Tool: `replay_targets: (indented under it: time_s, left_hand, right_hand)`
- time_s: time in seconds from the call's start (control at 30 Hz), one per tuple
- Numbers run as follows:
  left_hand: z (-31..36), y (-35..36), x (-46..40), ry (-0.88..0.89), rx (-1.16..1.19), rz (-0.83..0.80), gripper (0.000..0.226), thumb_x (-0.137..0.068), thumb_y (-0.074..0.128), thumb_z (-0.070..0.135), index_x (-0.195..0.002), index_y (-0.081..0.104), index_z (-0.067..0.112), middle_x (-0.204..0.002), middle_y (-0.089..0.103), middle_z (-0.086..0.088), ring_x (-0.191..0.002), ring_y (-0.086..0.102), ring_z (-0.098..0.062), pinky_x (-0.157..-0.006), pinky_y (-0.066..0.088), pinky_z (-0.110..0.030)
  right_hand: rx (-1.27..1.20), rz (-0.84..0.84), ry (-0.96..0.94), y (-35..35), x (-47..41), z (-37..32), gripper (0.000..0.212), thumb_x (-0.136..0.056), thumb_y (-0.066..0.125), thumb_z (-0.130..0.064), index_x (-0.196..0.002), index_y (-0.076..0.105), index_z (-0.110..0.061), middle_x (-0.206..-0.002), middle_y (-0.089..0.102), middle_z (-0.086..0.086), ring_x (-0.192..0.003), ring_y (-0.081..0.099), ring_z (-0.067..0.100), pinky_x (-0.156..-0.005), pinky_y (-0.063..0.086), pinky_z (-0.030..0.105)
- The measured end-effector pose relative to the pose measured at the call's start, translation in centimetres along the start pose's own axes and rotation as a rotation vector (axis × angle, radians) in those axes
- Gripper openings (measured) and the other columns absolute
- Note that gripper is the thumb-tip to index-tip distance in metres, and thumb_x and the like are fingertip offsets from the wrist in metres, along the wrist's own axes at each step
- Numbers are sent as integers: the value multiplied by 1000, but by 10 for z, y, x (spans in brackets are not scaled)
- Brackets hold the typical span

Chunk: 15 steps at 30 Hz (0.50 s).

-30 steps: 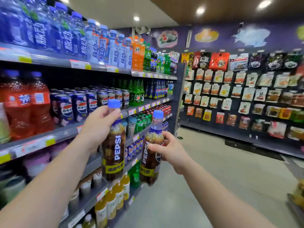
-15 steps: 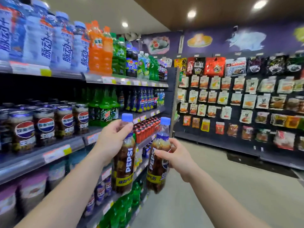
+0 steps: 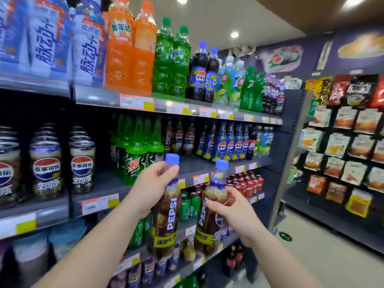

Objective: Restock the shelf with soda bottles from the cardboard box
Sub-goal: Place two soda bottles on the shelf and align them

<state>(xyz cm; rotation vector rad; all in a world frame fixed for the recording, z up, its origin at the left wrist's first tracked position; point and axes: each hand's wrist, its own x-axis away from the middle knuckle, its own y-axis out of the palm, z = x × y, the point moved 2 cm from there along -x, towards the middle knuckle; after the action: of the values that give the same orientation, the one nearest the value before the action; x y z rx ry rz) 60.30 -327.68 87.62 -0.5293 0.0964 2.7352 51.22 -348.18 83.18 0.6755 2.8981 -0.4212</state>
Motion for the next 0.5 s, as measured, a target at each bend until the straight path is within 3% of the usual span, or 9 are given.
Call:
replay_targets:
  time_s: [0.13,0.23,0.37,0.43,0.5]
  left_hand:
    - [-24,14,-54,-7,-1,39,16,-90,60,30,-87,66,15,-85,69,0,-68,62,-9,-70,52,-31]
    - [-34,27,-86,-15,-9,62,16,-91,59,31,-86,66,17,-82,69,2,-66,62,-10,-65,51,-30]
    - [-41,40,-121,2,-47,107,17,-91,59,33,-88,67,18,-88,71,-1,-73,65,-13,-75,54,-36]
    - [-45,48,-133,12,-30,139,16,-91,59,31,-86,67,18,-79,71,4,-66,65,-8,-69,55,-30]
    - [-49,57,-143,15,-21,169,15,-91,59,29,-86,67,17,-72,70,6,-62,64,-6,-63,55,-25]
  right_hand:
    - [-34,-76,-19,7,-62,16,44,-71,84,-25,-107,61,-29,-97,72,7,-89,71,23,-80,59,38]
    - [-44,-121,-28,4,-104,23,38,-73,82,-28,-104,60,-32,-102,69,11,-91,70,23,-74,57,32]
    - [-45,-156,-69,0,-159,31,55,-67,84,-40,-114,59,-31,-105,69,7,-95,69,23,-78,56,35]
    - [-41,-198,-104,-2,-181,32,44,-70,83,-36,-109,62,-32,-101,71,4,-89,69,20,-67,53,27]
    - [-62,-250,-118,-7,-202,35,32,-72,82,-34,-98,63,-35,-96,73,4,-85,70,20,-64,55,31]
